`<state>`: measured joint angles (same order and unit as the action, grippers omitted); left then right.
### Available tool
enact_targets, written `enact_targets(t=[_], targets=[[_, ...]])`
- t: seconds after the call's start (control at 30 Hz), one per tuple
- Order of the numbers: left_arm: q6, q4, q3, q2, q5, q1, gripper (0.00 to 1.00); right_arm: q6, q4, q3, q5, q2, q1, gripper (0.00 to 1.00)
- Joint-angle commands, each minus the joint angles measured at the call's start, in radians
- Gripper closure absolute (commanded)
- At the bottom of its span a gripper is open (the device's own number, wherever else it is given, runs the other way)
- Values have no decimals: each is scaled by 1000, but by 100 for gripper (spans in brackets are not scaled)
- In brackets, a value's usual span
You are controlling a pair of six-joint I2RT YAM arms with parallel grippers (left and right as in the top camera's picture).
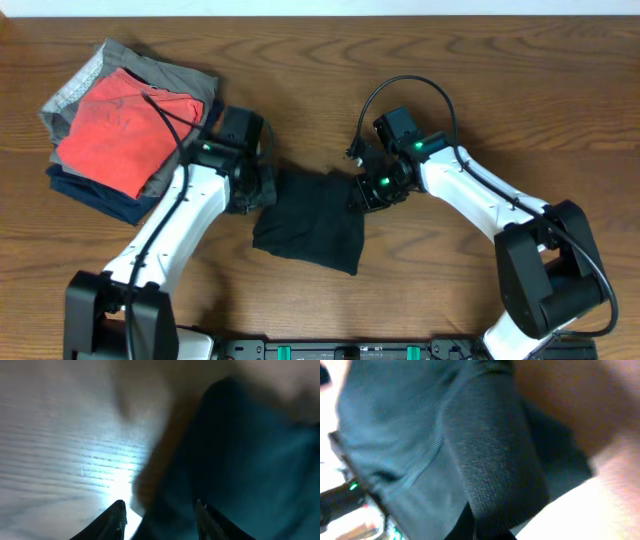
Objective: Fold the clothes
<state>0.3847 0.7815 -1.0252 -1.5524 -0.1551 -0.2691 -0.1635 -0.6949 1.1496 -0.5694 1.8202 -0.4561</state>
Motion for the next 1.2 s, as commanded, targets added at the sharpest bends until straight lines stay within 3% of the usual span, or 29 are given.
enact_targets(t=[0.0, 0.1, 0.37, 0.47, 0.67, 0.8, 0.87, 1.0, 1.17], targets=[[-13, -55, 84, -16, -33, 3, 53, -72, 26, 4, 195, 3, 41, 99], [-13, -115, 131, -16, -36, 3, 53, -102, 51, 4, 284, 3, 76, 99], [-13, -133, 151, -16, -35, 3, 53, -82, -8, -4, 303, 5, 72, 98], [-13, -122, 152, -16, -36, 3, 53, -79, -50, -10, 308, 5, 51, 76], [-47, -96, 116, 10, -35, 11, 53, -67, -190, 17, 267, -23, 72, 73], [-58, -97, 56, 71, -35, 11, 53, 33, -270, 72, 101, -104, 101, 68], [-58, -127, 46, 100, -37, 11, 53, 57, -266, 78, 25, -147, 100, 48], [-58, -159, 46, 115, -78, 8, 52, 43, -280, 77, 18, -166, 66, 31], [-58, -158, 69, 87, -151, -11, 53, 11, -275, 32, 19, -131, 14, 32]])
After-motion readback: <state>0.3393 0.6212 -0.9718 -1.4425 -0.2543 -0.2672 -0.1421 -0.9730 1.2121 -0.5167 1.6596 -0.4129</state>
